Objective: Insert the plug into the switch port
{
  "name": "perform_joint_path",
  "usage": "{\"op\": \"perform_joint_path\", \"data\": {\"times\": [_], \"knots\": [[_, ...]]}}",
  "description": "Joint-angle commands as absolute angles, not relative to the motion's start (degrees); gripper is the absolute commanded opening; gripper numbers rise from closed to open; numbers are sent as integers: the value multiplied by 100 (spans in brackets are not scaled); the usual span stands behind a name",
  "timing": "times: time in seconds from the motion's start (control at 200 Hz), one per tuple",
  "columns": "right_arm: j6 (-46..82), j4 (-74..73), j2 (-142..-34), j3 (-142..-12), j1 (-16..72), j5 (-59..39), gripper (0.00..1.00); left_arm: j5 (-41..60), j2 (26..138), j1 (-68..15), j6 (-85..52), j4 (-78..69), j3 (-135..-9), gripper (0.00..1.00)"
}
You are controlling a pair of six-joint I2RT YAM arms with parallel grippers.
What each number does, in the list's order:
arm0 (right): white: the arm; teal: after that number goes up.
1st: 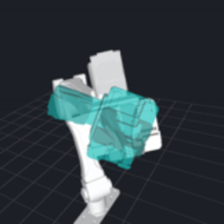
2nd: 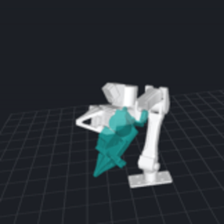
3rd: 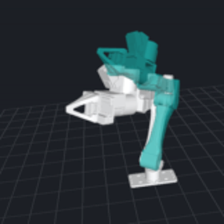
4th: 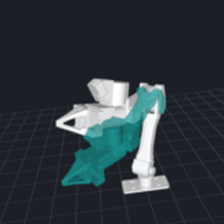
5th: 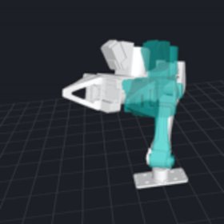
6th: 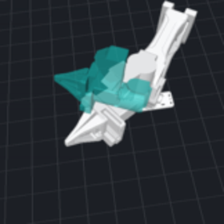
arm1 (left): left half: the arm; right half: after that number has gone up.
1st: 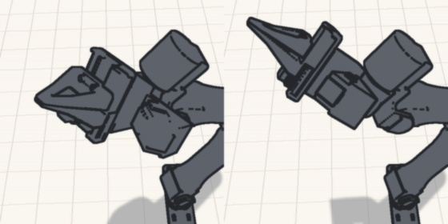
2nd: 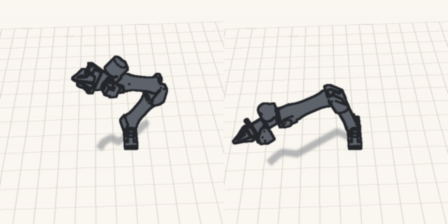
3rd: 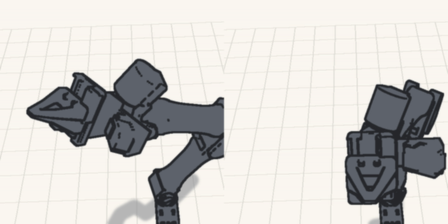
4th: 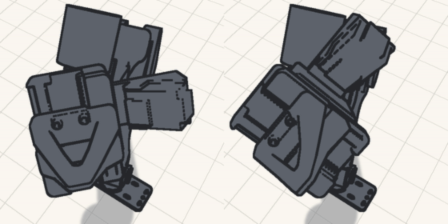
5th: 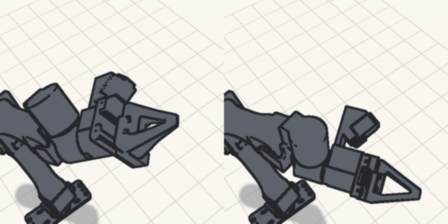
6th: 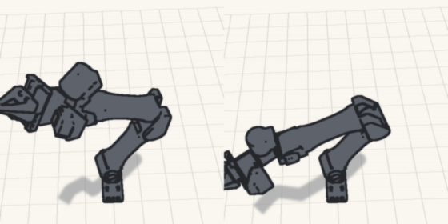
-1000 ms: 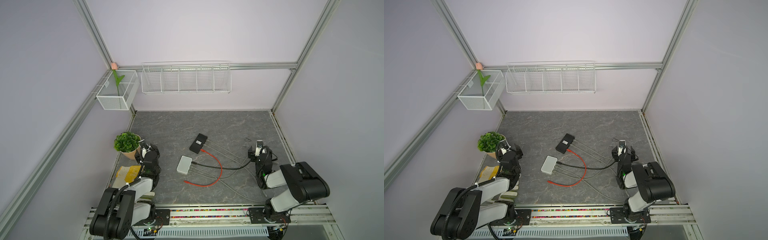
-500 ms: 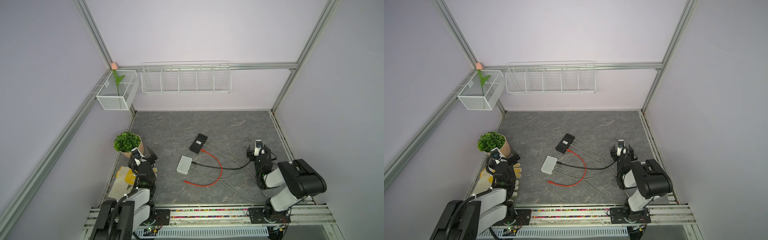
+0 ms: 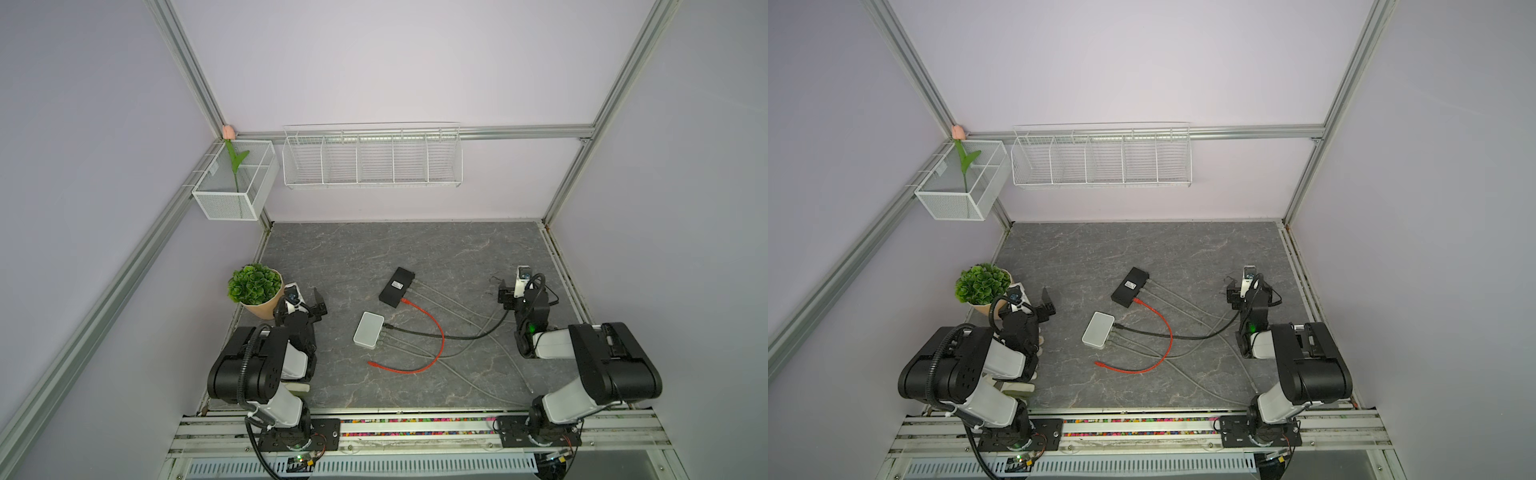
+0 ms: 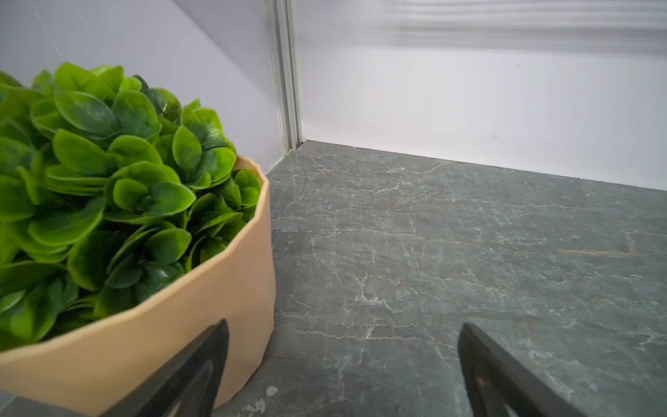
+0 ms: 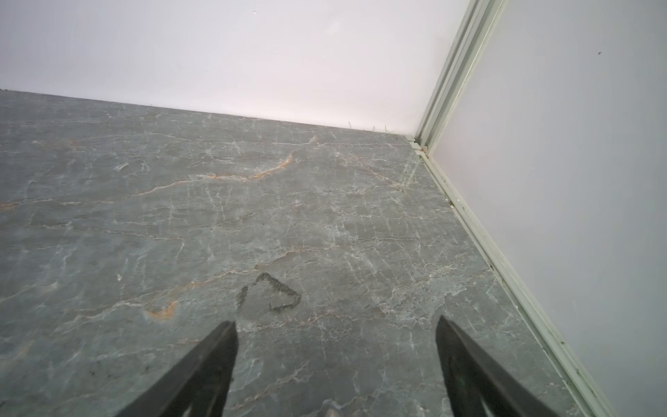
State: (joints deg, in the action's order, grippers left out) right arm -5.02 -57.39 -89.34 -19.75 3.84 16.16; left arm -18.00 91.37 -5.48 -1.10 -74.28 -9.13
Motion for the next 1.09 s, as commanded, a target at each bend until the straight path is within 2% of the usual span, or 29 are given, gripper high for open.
{"op": "perform_joint_path", "data": {"times": [0.0, 0.095, 0.15, 0.25, 0.655, 0.73, 0.885, 0.99, 1.09], "knots": [[-334, -5432, -8833, -2013, 361, 1416, 89, -1688, 8980, -538, 7, -6785, -1460, 99], [-249, -5237, -8824, -2106, 253, 1236, 89, -1409, 8881, -458, -51, -5001, -2320, 99], [-229, -5206, -8815, -2114, 229, 1194, 89, -992, 8781, -214, -212, -4703, -2399, 99], [-237, -5212, -8817, -2118, 223, 1187, 89, -967, 8893, -212, -117, -5116, -2289, 99], [-232, -5207, -8828, -2117, 212, 1166, 89, -666, 8874, -239, 49, -5200, -2206, 99], [-200, -5112, -8807, -2158, 128, 935, 89, -675, 8882, -248, 51, -5217, -2197, 99], [-361, -5242, -8797, -2083, -92, -235, 89, -668, 8879, -234, 26, -5152, -2246, 99], [-365, -5214, -8789, -2082, -114, -273, 89, -117, 8857, -229, 258, -5499, -2023, 99], [-363, -5229, -8794, -2083, -112, -274, 89, -28, 8859, -204, 219, -5465, -2074, 99]]}}
